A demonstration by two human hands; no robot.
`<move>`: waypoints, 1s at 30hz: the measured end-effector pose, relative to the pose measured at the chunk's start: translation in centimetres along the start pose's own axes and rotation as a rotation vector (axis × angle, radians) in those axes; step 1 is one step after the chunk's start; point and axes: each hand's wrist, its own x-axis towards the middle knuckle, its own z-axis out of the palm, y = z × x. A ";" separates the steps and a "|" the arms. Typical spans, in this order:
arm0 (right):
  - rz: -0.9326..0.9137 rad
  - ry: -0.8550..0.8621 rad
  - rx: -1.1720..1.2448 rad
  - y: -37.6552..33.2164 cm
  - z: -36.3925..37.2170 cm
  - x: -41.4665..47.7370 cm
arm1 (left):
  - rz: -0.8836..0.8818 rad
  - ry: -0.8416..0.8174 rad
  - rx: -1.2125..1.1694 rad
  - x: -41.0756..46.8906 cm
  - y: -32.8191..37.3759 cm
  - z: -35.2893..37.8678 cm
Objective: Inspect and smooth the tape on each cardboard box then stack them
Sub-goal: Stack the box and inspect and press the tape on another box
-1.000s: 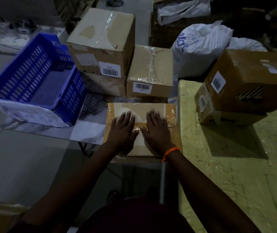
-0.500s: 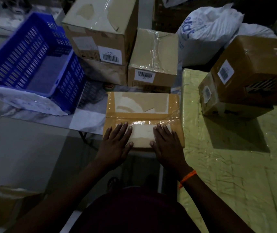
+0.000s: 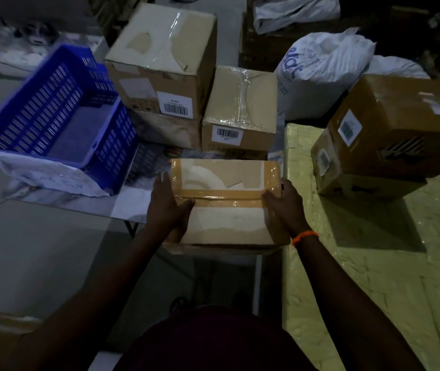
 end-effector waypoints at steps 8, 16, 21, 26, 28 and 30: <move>0.128 -0.023 0.273 -1.1 -1.3 1.0 | -0.250 -0.071 -0.458 0.9 -0.4 -1.7; 0.045 0.157 0.549 -2.9 -2.8 -0.6 | -0.235 0.087 -0.759 1.0 1.6 -3.9; 0.058 0.188 0.605 -2.3 -2.4 -2.4 | -0.298 0.109 -0.750 0.1 2.0 -3.3; 0.046 0.233 0.552 -0.3 -1.4 -4.6 | -0.272 0.126 -0.749 -2.0 1.1 -2.0; 0.031 0.248 0.495 0.4 -1.0 -5.4 | -0.277 0.148 -0.742 -2.7 0.5 -1.6; 0.026 0.258 0.459 1.1 -0.6 -6.0 | -0.253 0.165 -0.719 -3.6 -0.2 -1.1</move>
